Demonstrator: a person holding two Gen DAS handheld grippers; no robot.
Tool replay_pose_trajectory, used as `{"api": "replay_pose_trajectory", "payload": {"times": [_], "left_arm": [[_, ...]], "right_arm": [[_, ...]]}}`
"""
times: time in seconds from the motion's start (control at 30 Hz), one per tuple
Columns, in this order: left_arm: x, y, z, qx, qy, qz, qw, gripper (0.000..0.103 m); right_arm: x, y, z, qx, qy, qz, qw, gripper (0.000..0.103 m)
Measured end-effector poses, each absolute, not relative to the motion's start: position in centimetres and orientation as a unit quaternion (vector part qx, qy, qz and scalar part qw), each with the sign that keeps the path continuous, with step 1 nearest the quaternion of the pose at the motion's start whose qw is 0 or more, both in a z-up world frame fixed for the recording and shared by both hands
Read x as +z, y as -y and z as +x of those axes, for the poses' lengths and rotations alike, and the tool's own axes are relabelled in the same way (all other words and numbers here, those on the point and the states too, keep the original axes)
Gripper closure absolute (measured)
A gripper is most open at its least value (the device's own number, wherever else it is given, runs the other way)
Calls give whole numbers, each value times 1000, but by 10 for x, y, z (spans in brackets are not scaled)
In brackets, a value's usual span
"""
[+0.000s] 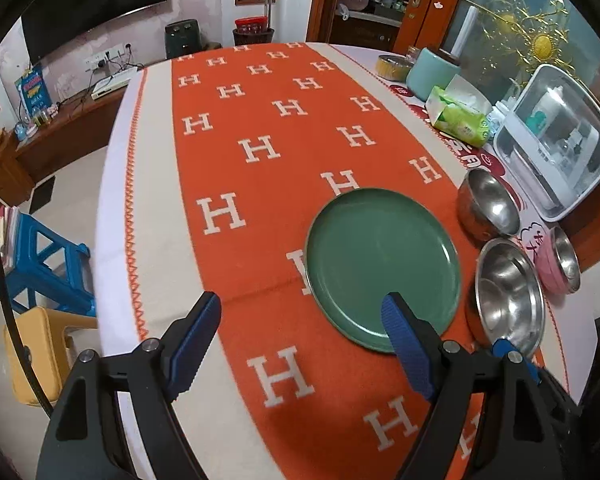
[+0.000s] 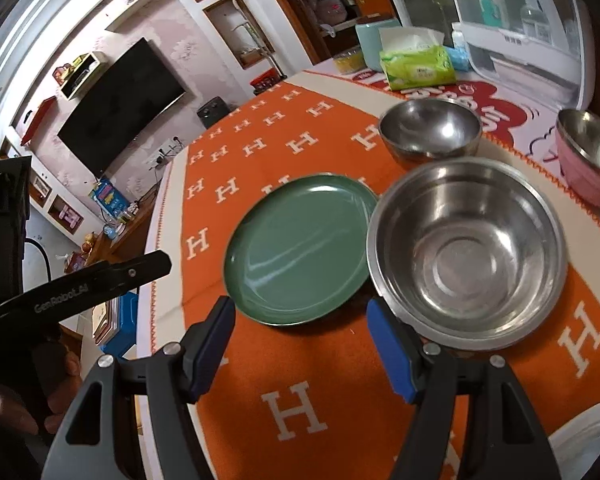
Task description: Organize plates and bowls
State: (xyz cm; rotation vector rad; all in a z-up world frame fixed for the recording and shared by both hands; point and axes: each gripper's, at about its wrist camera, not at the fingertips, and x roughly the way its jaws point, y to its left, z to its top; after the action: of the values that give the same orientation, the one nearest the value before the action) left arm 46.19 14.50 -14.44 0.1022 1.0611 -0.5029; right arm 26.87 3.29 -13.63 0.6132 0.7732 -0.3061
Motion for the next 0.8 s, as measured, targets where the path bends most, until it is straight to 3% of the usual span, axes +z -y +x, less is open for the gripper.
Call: {"api": "replay_pose_trajectory", "payload": {"times": [0.37,0.8], "left_arm": [[-196,-133,475,-237,-522,28,819,22],[-216,-130,479,-246,-528,10,813,26]], "right_arm": [[-168,-30,285,-162,-374,305,860,35],[-173,-43,294,-192,-355,273,873,35]]}}
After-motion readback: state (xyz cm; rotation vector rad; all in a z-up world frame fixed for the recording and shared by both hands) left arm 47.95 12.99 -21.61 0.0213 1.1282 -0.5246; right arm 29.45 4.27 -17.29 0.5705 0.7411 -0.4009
